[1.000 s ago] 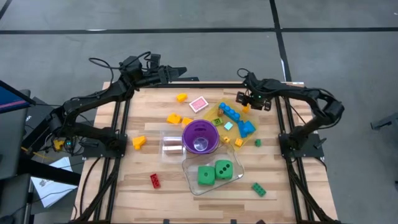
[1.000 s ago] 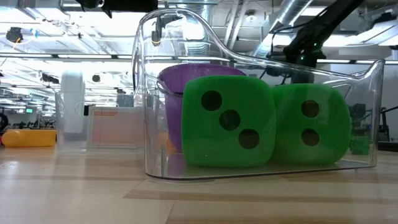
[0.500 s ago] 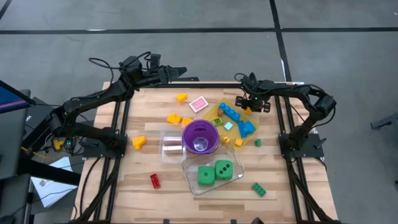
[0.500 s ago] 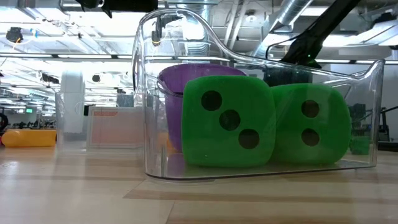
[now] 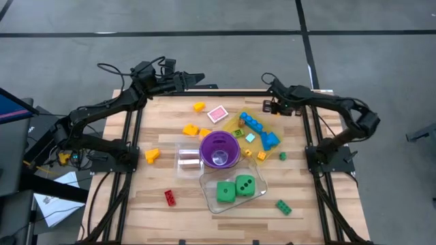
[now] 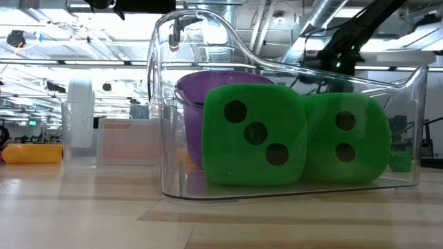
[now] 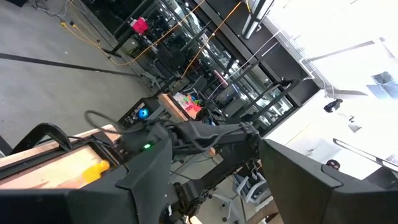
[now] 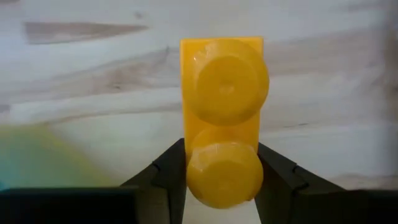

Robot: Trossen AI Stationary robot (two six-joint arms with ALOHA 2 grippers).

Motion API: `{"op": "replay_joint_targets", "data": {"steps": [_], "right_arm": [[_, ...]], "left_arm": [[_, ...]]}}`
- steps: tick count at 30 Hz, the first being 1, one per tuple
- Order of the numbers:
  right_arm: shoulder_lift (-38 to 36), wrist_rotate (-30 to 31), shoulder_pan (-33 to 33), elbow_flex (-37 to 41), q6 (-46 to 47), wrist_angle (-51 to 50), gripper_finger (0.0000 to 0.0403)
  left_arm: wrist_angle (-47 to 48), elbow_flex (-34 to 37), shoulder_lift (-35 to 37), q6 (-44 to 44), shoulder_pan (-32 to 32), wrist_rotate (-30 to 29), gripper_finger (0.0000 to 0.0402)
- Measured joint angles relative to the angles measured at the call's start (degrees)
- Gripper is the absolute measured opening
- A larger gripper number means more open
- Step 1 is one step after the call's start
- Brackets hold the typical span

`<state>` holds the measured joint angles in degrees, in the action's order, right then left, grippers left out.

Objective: Pick & Place Toys
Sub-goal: Put the large yellow game piece into the yellow bin

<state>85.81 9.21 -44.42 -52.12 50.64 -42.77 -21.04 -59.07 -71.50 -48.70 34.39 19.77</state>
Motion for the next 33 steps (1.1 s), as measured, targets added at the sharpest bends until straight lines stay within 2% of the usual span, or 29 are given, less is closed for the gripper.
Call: {"op": "replay_joint_targets", "data": {"steps": [2,7,11,14,17,24,30,33], "right_arm": [[-3.32,0.41,0.18,0.02,-4.16,-0.73,0.0129],[-13.54,-1.77,4.09,0.01,-23.89,-0.29,0.0129],[-21.53,-10.81,7.03,0.01,-32.71,-0.84,0.0129],[-25.96,-19.54,8.27,0.00,-33.09,-1.02,0.0129],[-28.18,-24.40,10.49,0.00,-33.10,-3.70,0.0129],[-26.13,-24.72,18.29,0.00,-30.66,-6.82,0.0129],[-18.81,-19.74,23.85,0.00,-28.12,-5.90,0.0129],[-14.80,-19.34,26.26,0.00,-27.77,-4.74,0.0129]], "left_arm": [[-0.01,0.01,0.00,-0.02,0.00,-0.02,0.0241],[-0.02,0.00,0.00,-0.08,0.00,-0.02,0.0241],[-0.02,0.00,0.00,-0.06,0.00,-0.37,0.0241],[-0.01,0.01,0.00,-0.05,0.00,-0.42,0.0241],[0.00,0.02,0.00,-0.02,0.00,-0.42,0.0241],[0.00,0.02,0.00,-0.01,0.02,-0.46,0.0241],[0.00,0.00,0.00,-0.01,0.00,-0.46,0.0241],[0.00,0.02,0.00,-0.01,-0.24,-0.46,0.0241]]}}
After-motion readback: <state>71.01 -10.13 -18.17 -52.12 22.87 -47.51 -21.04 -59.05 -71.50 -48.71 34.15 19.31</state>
